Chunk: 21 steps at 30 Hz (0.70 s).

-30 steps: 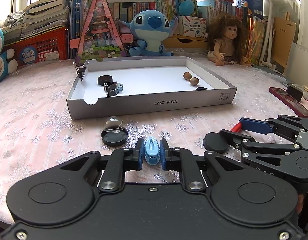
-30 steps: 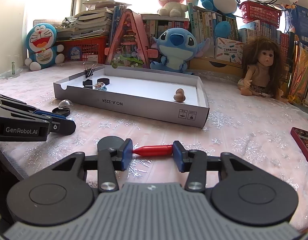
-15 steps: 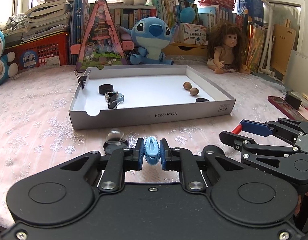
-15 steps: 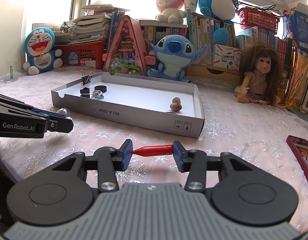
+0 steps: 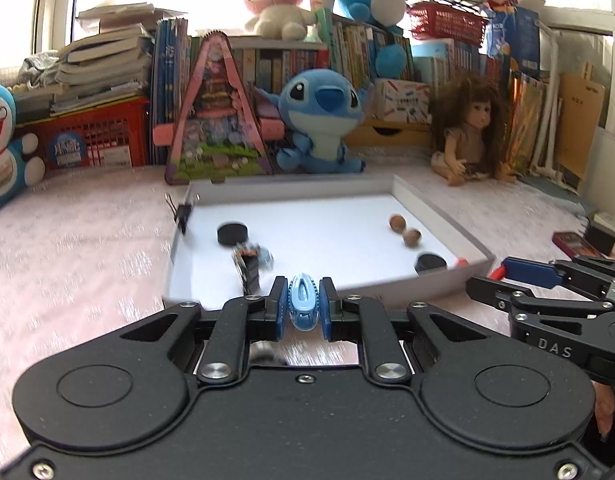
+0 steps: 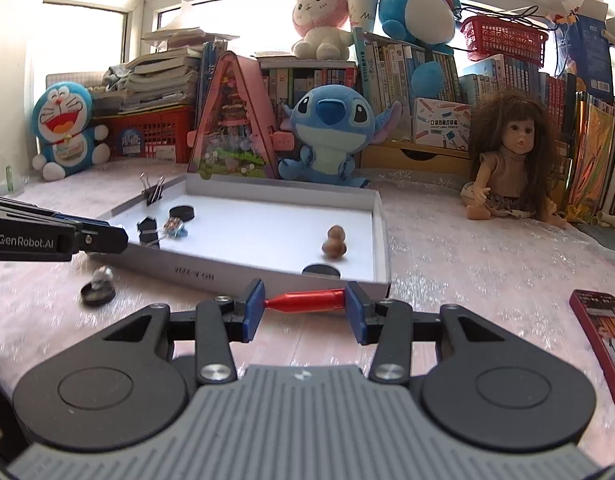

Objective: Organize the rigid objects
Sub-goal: 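Carry the hair clip with the left tool into the tray while the right tool carries the crayon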

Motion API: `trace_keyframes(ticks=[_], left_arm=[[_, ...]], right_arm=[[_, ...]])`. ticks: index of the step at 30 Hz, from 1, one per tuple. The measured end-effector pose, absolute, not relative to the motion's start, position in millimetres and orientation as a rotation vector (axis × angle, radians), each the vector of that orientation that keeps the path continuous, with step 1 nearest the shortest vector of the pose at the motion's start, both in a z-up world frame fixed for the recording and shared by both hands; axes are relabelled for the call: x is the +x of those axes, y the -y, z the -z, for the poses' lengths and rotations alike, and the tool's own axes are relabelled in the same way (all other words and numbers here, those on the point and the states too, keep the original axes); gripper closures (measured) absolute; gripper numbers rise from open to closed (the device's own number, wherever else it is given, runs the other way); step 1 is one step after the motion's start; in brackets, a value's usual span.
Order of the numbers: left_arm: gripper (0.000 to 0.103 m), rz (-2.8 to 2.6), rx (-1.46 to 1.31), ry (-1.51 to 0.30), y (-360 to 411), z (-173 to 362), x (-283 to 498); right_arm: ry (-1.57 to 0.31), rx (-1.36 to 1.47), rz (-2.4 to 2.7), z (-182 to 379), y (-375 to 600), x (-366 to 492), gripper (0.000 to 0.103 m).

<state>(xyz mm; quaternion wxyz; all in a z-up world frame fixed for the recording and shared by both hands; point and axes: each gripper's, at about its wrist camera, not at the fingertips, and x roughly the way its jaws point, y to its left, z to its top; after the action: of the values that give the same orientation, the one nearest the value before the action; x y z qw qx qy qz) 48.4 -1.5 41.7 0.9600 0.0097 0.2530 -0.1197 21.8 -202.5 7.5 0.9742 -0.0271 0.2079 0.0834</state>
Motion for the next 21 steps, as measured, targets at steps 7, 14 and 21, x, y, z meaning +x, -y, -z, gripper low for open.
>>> trace_keyframes(ticks=[7, 14, 21], left_arm=[[0.088, 0.228, -0.029, -0.520, -9.4, -55.9, 85.9], [0.088, 0.221, -0.062, -0.508, -21.4, -70.6, 132.3], [0.088, 0.228, -0.121, -0.583, -28.5, -69.6, 188.8]], right_arm=[[-0.450, -0.004, -0.161, -19.3, 210.8, 53.5, 0.055], [-0.474, 0.041, -0.147, -30.3, 220.7, 92.9, 0.055], [-0.556, 0.102, -0.139, -38.0, 229.0, 148.4, 0.055]])
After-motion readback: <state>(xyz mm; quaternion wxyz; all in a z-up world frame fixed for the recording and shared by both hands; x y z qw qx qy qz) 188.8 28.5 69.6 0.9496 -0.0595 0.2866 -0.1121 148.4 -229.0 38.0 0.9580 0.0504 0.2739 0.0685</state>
